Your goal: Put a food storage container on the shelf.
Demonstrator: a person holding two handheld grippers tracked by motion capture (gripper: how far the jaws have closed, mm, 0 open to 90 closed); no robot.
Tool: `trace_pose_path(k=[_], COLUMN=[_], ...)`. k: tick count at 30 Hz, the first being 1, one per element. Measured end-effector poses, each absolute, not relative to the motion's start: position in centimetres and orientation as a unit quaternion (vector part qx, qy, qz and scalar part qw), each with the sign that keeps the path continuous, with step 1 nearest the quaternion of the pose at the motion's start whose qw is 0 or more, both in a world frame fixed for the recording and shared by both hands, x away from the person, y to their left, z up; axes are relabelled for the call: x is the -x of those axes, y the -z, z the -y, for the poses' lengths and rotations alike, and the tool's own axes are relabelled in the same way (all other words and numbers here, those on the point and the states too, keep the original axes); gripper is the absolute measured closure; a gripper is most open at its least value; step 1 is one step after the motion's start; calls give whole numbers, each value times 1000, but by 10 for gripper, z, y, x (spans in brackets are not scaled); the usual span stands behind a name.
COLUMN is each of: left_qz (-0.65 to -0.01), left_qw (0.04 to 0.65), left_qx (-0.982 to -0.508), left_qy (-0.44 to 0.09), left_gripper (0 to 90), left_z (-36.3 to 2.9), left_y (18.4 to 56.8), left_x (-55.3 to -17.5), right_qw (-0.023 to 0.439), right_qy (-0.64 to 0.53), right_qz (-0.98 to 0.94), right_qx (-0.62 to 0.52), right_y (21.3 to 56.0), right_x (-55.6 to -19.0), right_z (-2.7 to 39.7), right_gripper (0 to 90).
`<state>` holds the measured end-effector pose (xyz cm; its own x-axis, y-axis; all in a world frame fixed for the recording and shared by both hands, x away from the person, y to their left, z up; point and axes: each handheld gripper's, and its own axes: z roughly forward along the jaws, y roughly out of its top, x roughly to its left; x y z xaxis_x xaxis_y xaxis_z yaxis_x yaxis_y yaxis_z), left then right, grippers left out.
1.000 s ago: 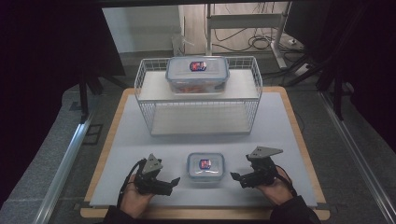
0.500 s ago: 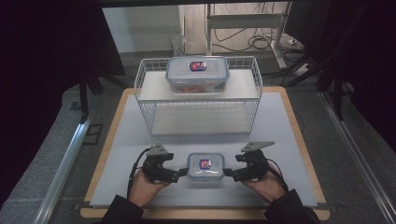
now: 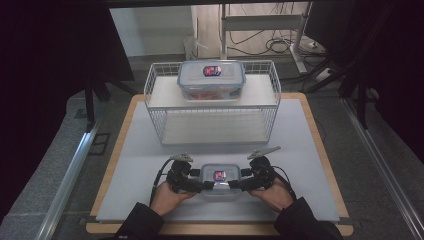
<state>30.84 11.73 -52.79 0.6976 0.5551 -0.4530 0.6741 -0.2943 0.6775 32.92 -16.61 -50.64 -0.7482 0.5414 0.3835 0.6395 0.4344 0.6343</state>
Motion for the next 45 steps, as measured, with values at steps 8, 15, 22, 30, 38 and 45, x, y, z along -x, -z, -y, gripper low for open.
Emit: trace_pose_path(k=[8, 15, 22, 30, 38, 45], left_qz=[-377, -377, -383, -409, -407, -401], left_qw=[454, 453, 461, 501, 508, 494], left_qx=[-807, -808, -798, -755, -748, -763], left_qy=[30, 30, 63, 112, 131, 112], left_gripper=[290, 346, 386, 499, 525, 517], left_z=[-122, -124, -128, -140, -145, -142], left_y=[520, 520, 526, 532, 534, 531], left_x=[-296, -285, -281, -286, -288, -285], right_qw=[85, 80, 81, 81, 106, 123], right_qy=[398, 408, 424, 439, 450, 453], right_qz=[838, 834, 825, 818, 806, 799], right_qx=[364, 363, 366, 363, 369, 375], right_y=[508, 506, 504, 502, 507, 511], right_x=[-326, -317, -311, -308, -311, -311], right_z=[170, 176, 183, 190, 194, 194], right_gripper=[282, 385, 481, 557, 555, 547])
